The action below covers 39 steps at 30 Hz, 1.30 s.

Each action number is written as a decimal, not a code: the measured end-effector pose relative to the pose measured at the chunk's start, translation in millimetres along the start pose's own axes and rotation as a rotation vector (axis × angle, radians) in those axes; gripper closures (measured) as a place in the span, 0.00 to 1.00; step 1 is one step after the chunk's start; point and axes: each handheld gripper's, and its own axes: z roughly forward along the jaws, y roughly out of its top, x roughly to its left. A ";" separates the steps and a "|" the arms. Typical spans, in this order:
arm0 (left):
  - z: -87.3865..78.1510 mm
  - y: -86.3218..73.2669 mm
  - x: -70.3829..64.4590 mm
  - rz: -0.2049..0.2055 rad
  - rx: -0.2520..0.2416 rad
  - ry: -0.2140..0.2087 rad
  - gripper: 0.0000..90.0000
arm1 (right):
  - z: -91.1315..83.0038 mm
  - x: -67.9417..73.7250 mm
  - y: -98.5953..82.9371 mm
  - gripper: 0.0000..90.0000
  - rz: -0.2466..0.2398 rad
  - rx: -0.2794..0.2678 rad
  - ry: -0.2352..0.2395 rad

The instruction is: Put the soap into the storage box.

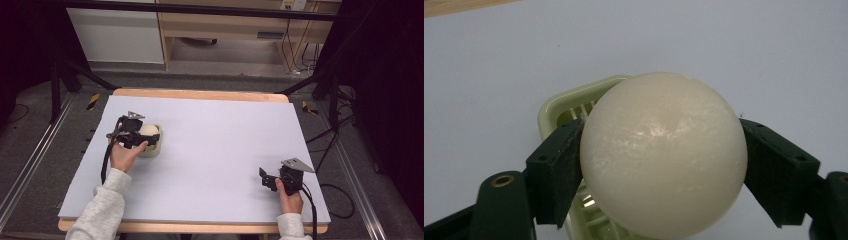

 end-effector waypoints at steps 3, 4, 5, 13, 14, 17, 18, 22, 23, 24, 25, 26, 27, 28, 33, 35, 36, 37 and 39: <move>1.5 -0.6 2.2 0.001 0.006 0.007 0.25 | -0.1 0.0 0.0 0.04 0.000 0.000 -0.001; 2.2 -0.8 2.8 0.000 0.007 0.010 0.26 | -0.1 0.1 0.0 0.04 0.000 -0.001 -0.001; 2.8 -1.0 3.9 0.001 0.012 0.007 0.25 | 0.0 0.0 0.0 0.04 0.000 -0.001 -0.001; 9.9 -4.3 9.2 -0.004 0.025 0.019 0.25 | 0.0 -0.1 0.0 0.04 0.001 0.000 0.001; 10.8 -4.8 9.6 -0.003 0.028 0.019 0.25 | 0.1 -0.1 0.0 0.04 0.001 0.000 0.002; 14.1 -5.9 11.2 -0.003 0.031 0.017 0.25 | 0.1 -0.1 0.0 0.04 0.000 0.000 0.000; 15.3 -6.2 11.7 -0.006 0.035 0.019 0.26 | 0.0 0.0 0.0 0.04 0.000 0.000 -0.001; 19.3 -7.8 13.2 -0.010 0.045 0.024 0.25 | 0.1 -0.1 0.0 0.04 0.000 0.001 0.001; 20.1 -8.2 13.5 -0.010 0.049 0.024 0.25 | 0.2 -0.1 0.0 0.04 0.001 0.001 0.002; 20.9 -8.8 13.6 -0.010 0.050 0.022 0.25 | 0.2 -0.1 0.0 0.04 0.001 0.001 0.002; 21.7 -9.3 13.4 -0.008 0.053 0.021 0.25 | 0.1 -0.1 0.0 0.04 0.001 0.001 0.001; 22.4 -9.9 13.1 -0.008 0.055 0.020 0.25 | 0.1 0.0 0.0 0.04 0.000 0.001 0.000; 22.8 -10.5 12.9 -0.006 0.057 0.020 0.25 | 0.1 0.0 0.0 0.04 0.000 0.001 0.000; 23.2 -10.9 13.0 -0.007 0.059 0.019 0.25 | 0.1 0.0 0.0 0.04 0.000 0.001 0.000; 24.5 -12.2 13.8 -0.008 0.065 0.021 0.25 | 0.1 0.1 0.0 0.04 0.000 0.001 0.000; 25.2 -12.8 13.9 -0.010 0.066 0.021 0.25 | 0.2 0.0 0.0 0.04 0.000 0.002 0.000; 25.7 -13.1 13.6 -0.010 0.066 0.021 0.25 | 0.2 0.0 0.0 0.04 0.000 0.002 0.000; 26.3 -13.4 13.2 -0.009 0.068 0.020 0.25 | 0.2 0.0 0.0 0.04 -0.001 0.002 0.000; 27.2 -13.8 12.6 -0.009 0.069 0.020 0.25 | 0.1 0.1 0.0 0.04 -0.001 0.001 -0.001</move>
